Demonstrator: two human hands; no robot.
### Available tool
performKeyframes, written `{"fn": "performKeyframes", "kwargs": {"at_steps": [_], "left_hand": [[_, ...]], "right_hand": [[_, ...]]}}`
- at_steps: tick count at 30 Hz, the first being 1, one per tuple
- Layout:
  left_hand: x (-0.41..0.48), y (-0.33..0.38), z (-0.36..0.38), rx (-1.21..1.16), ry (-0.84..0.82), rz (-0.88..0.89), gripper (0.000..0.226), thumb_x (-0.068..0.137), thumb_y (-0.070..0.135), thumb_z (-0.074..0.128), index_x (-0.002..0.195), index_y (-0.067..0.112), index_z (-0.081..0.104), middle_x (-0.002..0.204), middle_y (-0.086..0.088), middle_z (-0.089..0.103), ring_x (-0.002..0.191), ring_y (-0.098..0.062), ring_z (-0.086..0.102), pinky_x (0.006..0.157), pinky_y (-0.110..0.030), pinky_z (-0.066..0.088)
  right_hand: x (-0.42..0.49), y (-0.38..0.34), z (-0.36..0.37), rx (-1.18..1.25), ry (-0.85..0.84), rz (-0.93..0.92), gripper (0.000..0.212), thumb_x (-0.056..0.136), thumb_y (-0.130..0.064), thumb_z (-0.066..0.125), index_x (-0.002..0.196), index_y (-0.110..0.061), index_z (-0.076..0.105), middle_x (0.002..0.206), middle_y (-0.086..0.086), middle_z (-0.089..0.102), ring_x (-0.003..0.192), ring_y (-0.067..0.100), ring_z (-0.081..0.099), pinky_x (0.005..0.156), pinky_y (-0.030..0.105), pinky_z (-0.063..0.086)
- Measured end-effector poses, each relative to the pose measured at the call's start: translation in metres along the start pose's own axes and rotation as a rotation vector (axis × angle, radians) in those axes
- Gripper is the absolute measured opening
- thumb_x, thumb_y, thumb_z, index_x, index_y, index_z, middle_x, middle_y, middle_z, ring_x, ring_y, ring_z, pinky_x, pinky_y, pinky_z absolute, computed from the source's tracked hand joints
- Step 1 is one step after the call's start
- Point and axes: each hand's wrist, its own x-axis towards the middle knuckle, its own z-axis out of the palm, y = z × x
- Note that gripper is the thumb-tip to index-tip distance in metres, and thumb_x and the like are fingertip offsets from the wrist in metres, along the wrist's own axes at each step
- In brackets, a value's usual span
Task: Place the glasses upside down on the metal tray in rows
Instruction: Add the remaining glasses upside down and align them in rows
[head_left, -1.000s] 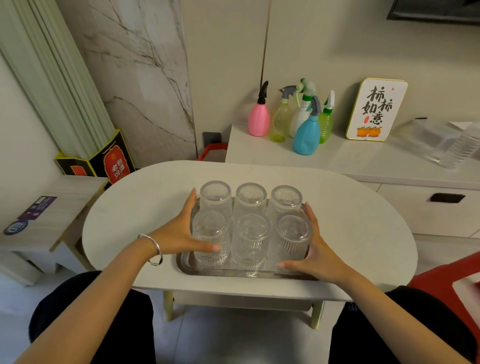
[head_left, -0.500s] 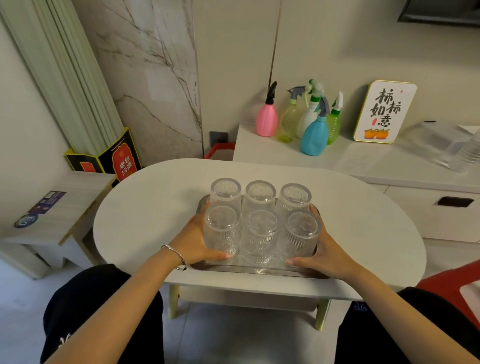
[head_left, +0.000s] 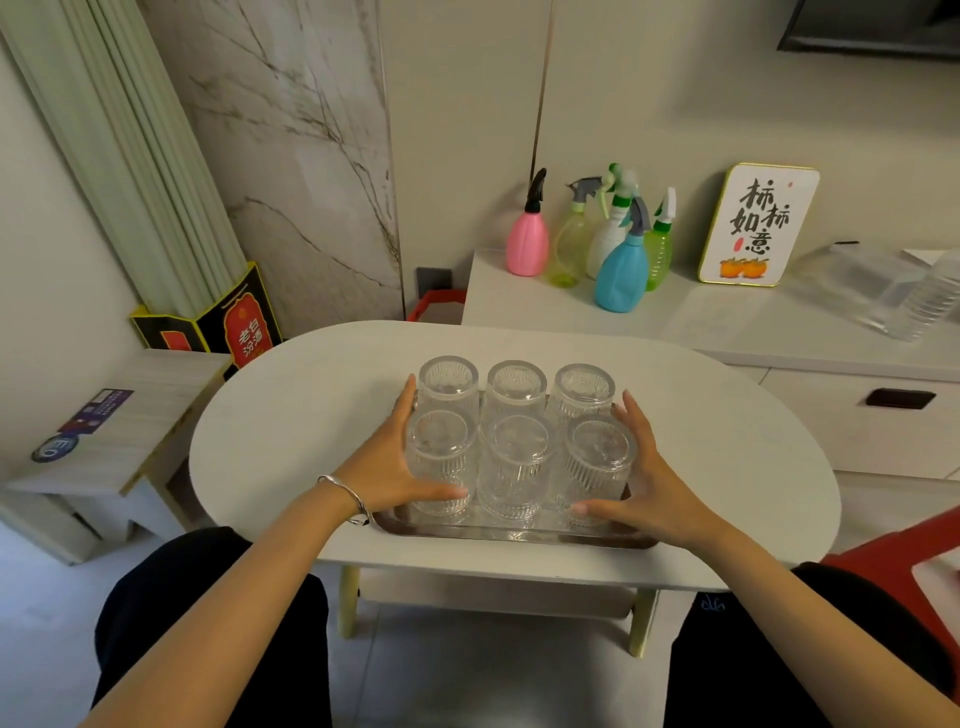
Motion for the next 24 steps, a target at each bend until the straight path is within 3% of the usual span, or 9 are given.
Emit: {"fn": "performKeyframes", "kwargs": {"at_steps": [2,4,6,9,15,24], "left_hand": [[0.002,0.015,-0.005,0.082,0.08,0.06,0.131,0.042,0.07,0.074,0.134,0.051,-0.018,0.156,0.009,0.005,0.139,-0.012,0.016,0.111,-0.04,0.024],[0.005,0.033,-0.004,0.277,0.11,0.202,0.122,0.047,0.078,0.065,0.136,0.05,-0.013,0.157,0.009,-0.004,0.143,-0.013,0.002,0.113,-0.041,0.011],[0.009,0.051,0.004,0.488,0.078,0.306,0.112,0.053,0.083,0.054,0.138,0.048,-0.009,0.156,0.01,-0.009,0.143,-0.014,-0.008,0.115,-0.044,0.001],[0.016,0.063,0.024,0.672,-0.037,0.303,0.106,0.057,0.082,0.05,0.14,0.044,-0.004,0.156,0.009,-0.01,0.141,-0.015,-0.016,0.114,-0.054,-0.006],[0.027,0.06,0.038,0.849,-0.073,0.258,0.11,0.061,0.074,0.058,0.14,0.041,-0.01,0.157,0.006,-0.009,0.142,-0.023,-0.013,0.11,-0.058,-0.008],[0.029,0.058,0.039,0.868,-0.071,0.245,0.108,0.063,0.072,0.057,0.141,0.038,-0.009,0.157,0.004,-0.009,0.143,-0.024,-0.01,0.11,-0.055,-0.008]], "right_hand": [[-0.001,-0.009,-0.008,-0.08,0.002,-0.055,0.125,0.054,-0.061,0.08,0.143,-0.049,-0.006,0.151,-0.029,0.012,0.134,-0.019,0.015,0.105,0.001,0.019],[-0.001,-0.017,-0.013,-0.231,-0.025,-0.134,0.116,0.059,-0.058,0.079,0.144,-0.05,0.001,0.154,-0.027,0.006,0.139,-0.012,0.01,0.111,0.01,0.016],[-0.001,-0.022,-0.014,-0.378,-0.054,-0.206,0.108,0.064,-0.048,0.08,0.141,-0.054,0.006,0.152,-0.032,-0.003,0.139,-0.013,0.002,0.109,0.013,0.013],[-0.002,-0.022,-0.013,-0.475,-0.066,-0.233,0.101,0.068,-0.039,0.08,0.14,-0.053,0.011,0.154,-0.026,-0.004,0.143,-0.001,0.002,0.113,0.021,0.013],[-0.004,-0.021,-0.012,-0.583,-0.048,-0.236,0.097,0.071,-0.039,0.078,0.135,-0.056,0.008,0.151,-0.022,0.001,0.142,0.003,0.001,0.113,0.024,0.007],[-0.005,-0.022,-0.008,-0.595,-0.019,-0.223,0.095,0.071,-0.036,0.079,0.137,-0.052,0.011,0.155,-0.017,0.009,0.144,0.007,0.004,0.112,0.026,0.007]]}}
